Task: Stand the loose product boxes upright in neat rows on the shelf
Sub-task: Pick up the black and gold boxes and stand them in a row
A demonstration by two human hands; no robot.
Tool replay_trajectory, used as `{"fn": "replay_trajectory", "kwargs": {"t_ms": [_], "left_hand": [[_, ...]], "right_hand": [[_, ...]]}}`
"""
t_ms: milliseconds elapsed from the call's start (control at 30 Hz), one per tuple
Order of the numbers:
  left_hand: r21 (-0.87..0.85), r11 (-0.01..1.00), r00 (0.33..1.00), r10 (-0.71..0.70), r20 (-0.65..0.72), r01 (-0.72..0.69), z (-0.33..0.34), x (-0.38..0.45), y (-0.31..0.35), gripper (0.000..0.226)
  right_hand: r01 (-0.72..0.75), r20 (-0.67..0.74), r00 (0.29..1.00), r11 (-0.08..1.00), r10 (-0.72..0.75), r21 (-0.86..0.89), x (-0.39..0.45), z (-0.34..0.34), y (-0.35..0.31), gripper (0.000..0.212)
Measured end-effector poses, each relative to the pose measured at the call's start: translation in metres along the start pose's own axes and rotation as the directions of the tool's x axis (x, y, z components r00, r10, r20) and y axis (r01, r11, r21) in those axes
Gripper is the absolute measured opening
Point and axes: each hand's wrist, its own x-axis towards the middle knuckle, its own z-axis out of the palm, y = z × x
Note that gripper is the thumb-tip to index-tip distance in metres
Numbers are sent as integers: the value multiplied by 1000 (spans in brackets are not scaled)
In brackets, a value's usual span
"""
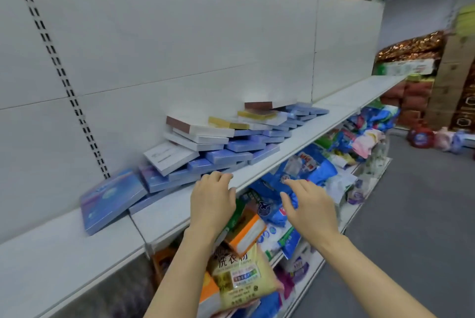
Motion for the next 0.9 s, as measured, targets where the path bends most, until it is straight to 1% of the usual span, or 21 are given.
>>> {"fn": "replay_trajectory", "kwargs": {"t_ms": [133, 233, 333, 400, 500, 533, 567, 633, 667, 700, 767, 833, 900], "left_hand": [[14, 999, 998, -43, -34, 43, 28, 67, 13, 28], [10, 996, 992, -90, -92, 92, 42, 120, 19, 26], [70, 984, 980, -154, -129, 163, 54, 166, 18, 24], [137, 955, 962, -249, -110, 263, 59, 195, 19, 28], [302, 881, 926, -377, -22, 365, 68, 234, 20, 38], [353, 843, 899, -438, 17, 405, 73, 245, 20, 44], [408, 791, 854, -518, 53, 455, 79, 257, 20, 52], [500, 669, 729, -677, 104, 550, 91, 279, 18, 70], [522, 628, 680, -724, 119, 577, 99, 289, 18, 76], [535, 607, 649, -748, 135, 588, 105, 296, 21, 80], [525, 596, 626, -766, 145, 607, 116, 306, 31, 80], [506, 567, 603, -790, 110, 650, 121, 313, 44, 75], [489, 520, 565, -822, 65, 700, 124, 319, 54, 76]], "right_hand": [[29, 31, 999, 1000, -29, 2, 42, 21, 39, 31], [20, 28, 999, 999, -21, 31, 78, 36, 70, 30], [39, 11, 999, 998, -40, 41, 98, 51, 96, 31], [54, 1, 999, 997, -54, 56, 113, 63, 113, 30], [93, 4, 996, 991, -94, 92, 141, 84, 138, 27], [109, 6, 994, 988, -110, 106, 151, 92, 146, 26], [124, 12, 992, 984, -126, 125, 161, 99, 153, 25], [154, 37, 986, 974, -162, 167, 182, 112, 167, 26], [169, 44, 983, 968, -180, 183, 193, 118, 174, 27], [186, 49, 979, 964, -199, 193, 204, 123, 181, 28], [201, 63, 974, 958, -218, 207, 224, 132, 195, 29], [196, 90, 971, 951, -223, 241, 241, 142, 207, 26], [182, 151, 961, 940, -232, 290, 256, 151, 214, 23]]}}
